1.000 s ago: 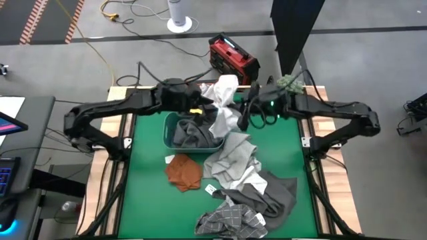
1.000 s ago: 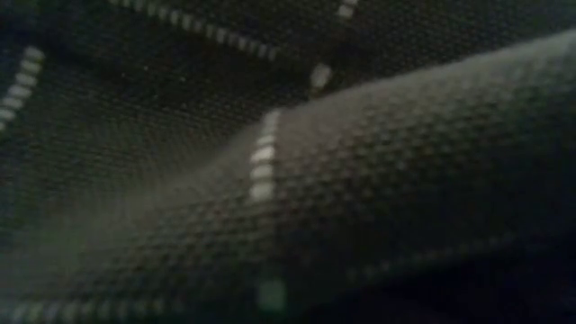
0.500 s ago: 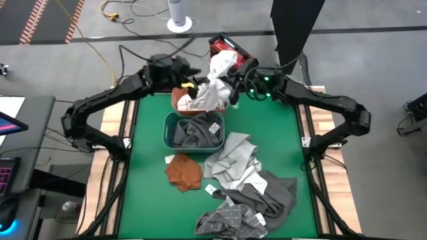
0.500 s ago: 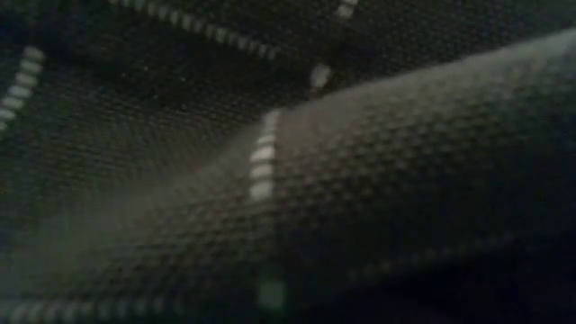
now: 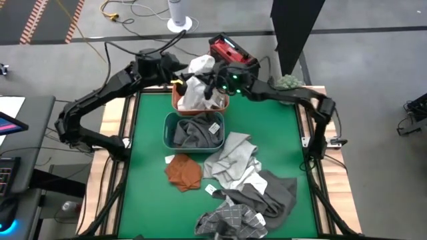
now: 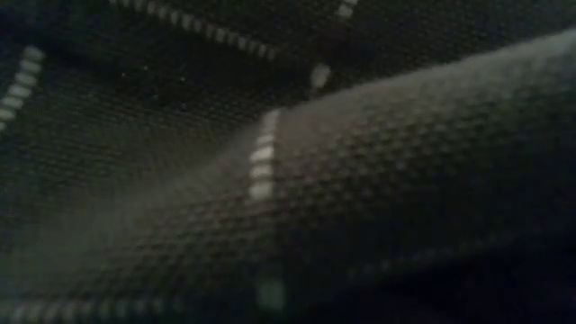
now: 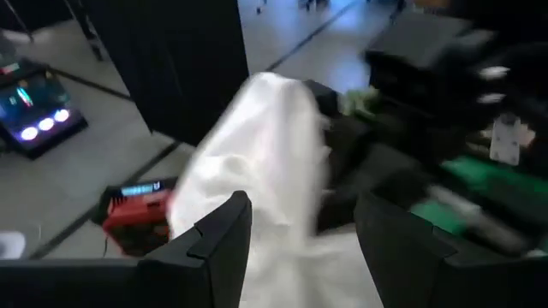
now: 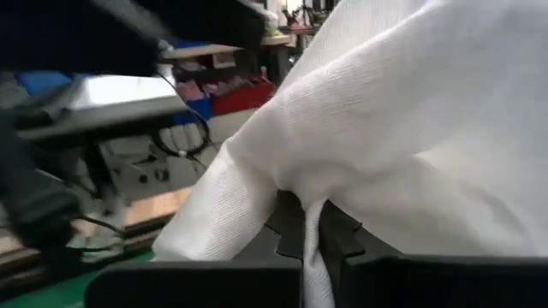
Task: Sort towels by color in basket
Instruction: Put the white towel into the orange bin
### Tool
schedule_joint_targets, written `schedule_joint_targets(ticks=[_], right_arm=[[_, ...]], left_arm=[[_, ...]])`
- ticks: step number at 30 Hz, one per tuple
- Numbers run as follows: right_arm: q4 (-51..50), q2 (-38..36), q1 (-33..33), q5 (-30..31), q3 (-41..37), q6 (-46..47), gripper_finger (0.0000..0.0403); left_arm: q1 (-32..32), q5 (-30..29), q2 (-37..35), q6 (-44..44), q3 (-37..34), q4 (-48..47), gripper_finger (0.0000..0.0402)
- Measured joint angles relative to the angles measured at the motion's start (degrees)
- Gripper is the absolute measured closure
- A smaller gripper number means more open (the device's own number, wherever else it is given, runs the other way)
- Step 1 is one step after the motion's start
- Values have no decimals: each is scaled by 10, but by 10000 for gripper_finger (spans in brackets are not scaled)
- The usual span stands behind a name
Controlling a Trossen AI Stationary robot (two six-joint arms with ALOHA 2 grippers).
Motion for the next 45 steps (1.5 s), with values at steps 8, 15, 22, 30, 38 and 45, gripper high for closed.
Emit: schedule_joint_targets(ticks=[8,15,22,30,38,45], right_arm=[[-290,87,-17,18,106,-86,379],[-510,88,-21,15,143,-147,379],[-573,122,-34,-23,143,-90,378],[-579,121,-36,-24,144,-60,325],[-689,114,-36,-24,251,-62,205],[-772,112,-37,-24,383,-106,135]], left_arm=[[0,0,-4,-18,0,-69,205],[9,-12,-3,-18,0,-66,205],[10,-15,-3,-17,0,-42,205],[11,-15,-3,-20,0,-39,205],[11,-16,-3,-12,0,-39,205],[11,-16,-3,-7,0,-43,205]])
